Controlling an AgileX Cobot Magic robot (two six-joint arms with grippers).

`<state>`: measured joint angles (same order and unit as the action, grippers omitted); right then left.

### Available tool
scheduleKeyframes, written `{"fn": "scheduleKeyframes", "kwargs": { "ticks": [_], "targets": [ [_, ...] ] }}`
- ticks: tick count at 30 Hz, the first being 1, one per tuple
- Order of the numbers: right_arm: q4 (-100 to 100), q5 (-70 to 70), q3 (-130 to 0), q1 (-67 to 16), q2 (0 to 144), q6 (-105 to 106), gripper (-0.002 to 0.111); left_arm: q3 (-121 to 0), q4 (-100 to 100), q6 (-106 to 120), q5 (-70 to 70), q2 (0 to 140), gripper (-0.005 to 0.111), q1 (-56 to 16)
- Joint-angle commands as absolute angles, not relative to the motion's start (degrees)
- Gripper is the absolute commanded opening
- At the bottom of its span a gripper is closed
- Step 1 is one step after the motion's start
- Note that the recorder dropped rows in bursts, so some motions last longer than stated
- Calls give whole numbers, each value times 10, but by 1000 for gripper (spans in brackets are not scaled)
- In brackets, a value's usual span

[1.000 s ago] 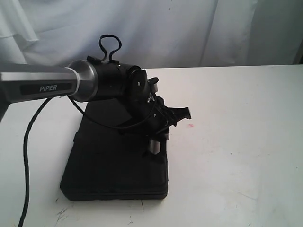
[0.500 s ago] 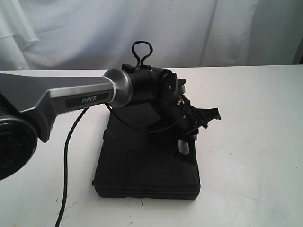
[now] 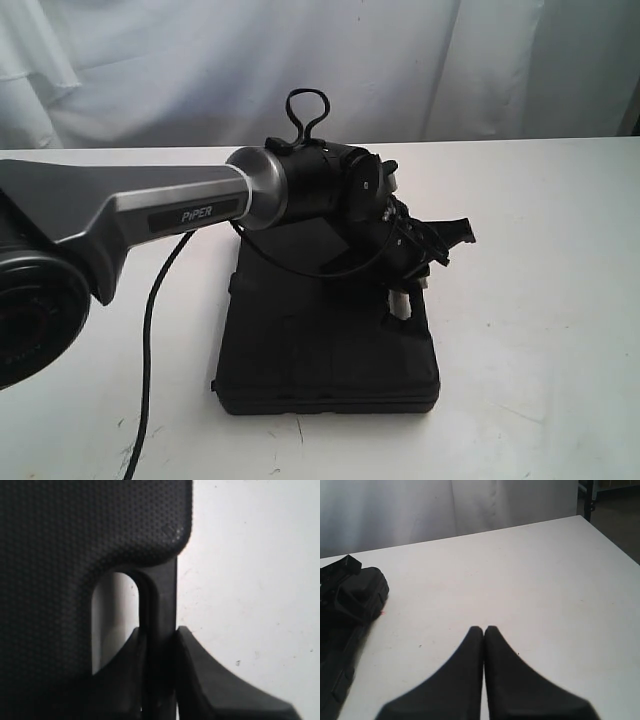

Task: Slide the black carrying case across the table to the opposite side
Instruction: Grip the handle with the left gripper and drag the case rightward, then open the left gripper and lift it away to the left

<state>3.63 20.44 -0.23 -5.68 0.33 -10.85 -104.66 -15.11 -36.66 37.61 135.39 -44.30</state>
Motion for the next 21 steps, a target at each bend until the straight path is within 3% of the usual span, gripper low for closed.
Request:
{"fn": "scheduleKeyframes", "kwargs": {
  "ticks": [1,12,21],
  "targets": [
    [35,202,0,-59,0,-107,0,-1056,-164,-370,344,1348,3,-449],
    [35,202,0,-59,0,-107,0,-1056,-141,-353,377,1342,49,-446],
    [35,202,0,-59,0,-108,0,-1056,-135,-324,362,1302,47,-446]
  ]
}}
